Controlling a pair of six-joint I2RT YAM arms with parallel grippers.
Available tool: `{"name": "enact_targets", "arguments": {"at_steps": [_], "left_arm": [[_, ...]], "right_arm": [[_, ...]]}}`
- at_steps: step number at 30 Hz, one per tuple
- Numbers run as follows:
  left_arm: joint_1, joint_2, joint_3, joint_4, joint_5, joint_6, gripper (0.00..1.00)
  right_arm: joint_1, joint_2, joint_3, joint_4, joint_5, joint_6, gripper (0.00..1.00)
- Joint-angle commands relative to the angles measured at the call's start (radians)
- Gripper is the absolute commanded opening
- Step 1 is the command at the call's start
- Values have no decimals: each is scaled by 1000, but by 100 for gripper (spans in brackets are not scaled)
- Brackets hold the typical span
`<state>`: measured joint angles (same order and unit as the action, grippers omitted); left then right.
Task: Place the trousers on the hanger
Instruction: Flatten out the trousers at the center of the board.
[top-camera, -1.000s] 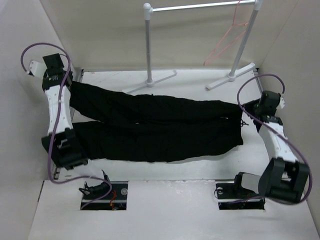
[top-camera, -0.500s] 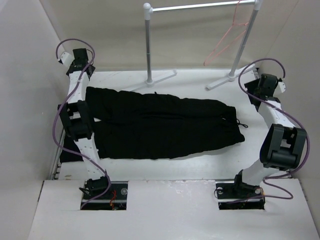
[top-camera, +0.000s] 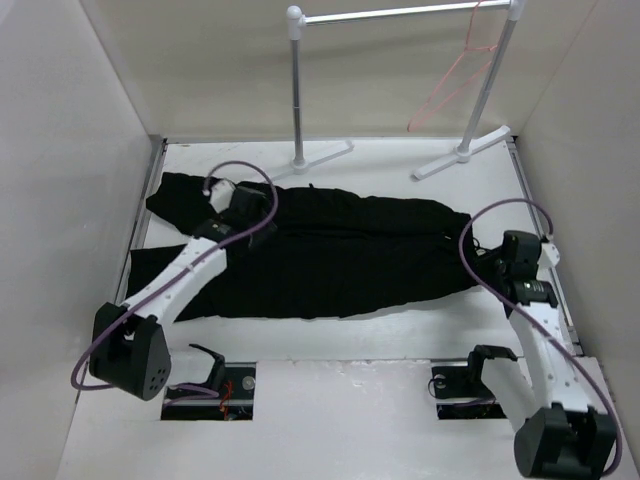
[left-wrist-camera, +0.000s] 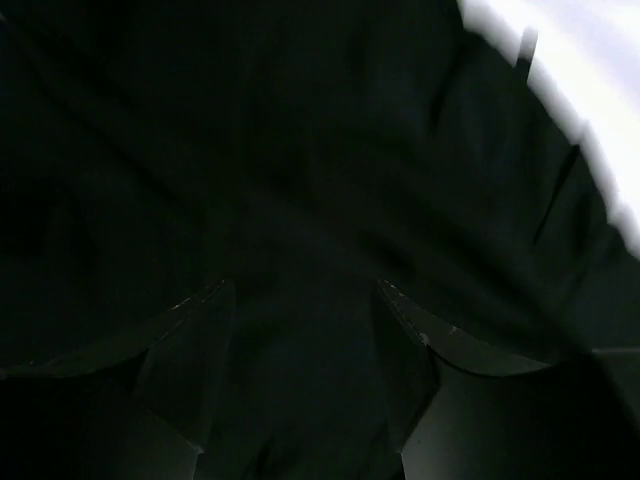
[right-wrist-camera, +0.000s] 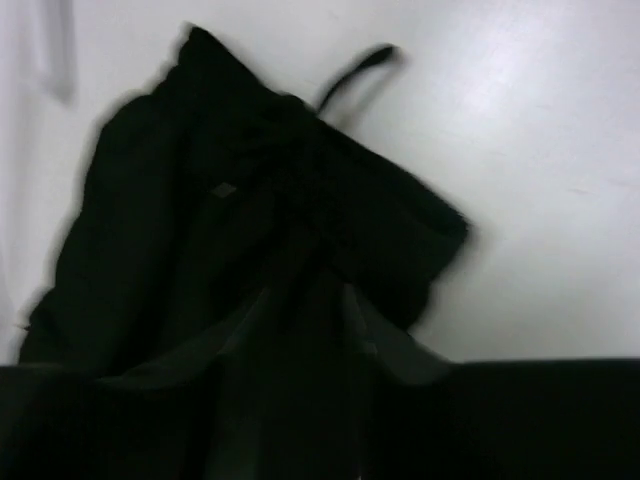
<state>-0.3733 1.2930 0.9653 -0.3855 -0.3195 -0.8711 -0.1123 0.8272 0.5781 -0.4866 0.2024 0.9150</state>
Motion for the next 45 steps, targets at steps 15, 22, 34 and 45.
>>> {"name": "enact_targets", "arguments": {"at_steps": [15,22,34,45], "left_arm": [[-361,-15,-146,51,19,-149,54],[-286,-106,-198,-10,34,-146,56],[194,-155,-105,-90,71,-72,58],[573,245,56,135,189,-69,53]], "right_arm": [[-69,254,-9,94,-31,-7,35],[-321,162,40,28,58,-21,1],[-186,18,186,-82,179,-21,79],[297,-22,111,45,-9,-45,20]]}}
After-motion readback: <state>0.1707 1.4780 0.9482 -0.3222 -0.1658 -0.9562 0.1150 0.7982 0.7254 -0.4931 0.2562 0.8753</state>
